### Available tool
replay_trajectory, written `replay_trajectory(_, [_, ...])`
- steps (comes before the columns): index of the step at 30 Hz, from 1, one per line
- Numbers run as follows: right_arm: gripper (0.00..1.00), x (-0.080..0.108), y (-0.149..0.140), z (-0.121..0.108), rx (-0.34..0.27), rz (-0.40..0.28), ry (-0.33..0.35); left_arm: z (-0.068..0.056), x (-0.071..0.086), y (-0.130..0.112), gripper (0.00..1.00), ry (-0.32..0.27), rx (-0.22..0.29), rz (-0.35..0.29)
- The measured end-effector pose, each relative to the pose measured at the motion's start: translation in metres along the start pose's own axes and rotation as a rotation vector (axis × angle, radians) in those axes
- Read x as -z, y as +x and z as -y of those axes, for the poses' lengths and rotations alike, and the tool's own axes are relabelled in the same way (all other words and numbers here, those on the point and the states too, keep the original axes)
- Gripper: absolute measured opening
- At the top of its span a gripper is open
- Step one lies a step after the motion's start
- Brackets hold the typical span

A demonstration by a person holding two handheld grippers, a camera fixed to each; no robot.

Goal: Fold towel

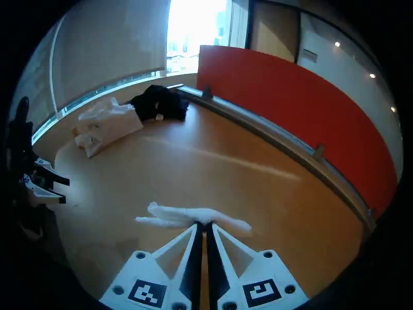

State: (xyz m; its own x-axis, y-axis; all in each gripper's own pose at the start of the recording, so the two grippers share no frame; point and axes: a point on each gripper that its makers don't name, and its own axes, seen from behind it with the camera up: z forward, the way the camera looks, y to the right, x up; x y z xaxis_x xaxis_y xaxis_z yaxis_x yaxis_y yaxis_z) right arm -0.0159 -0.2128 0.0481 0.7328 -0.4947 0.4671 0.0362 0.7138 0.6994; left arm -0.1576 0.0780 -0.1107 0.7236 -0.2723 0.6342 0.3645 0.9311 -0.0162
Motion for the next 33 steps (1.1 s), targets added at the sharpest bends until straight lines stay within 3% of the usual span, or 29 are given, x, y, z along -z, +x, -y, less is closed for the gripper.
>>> replay_trajectory(6, [0.04, 0.024, 0.009, -0.014, -0.001, -0.010, -0.021, -0.010, -0.003, 0.008, 0.95, -0.017, -0.005, -0.002])
replay_trajectory(17, [0.04, 0.075, -0.008, -0.057, -0.027, -0.009, -0.059, -0.021, -0.009, 0.018, 0.95, -0.032, -0.006, -0.007])
replay_trajectory(33, [0.04, 0.165, -0.089, -0.163, -0.074, 0.049, -0.165, -0.047, -0.024, 0.015, 0.95, -0.026, -0.061, 0.017])
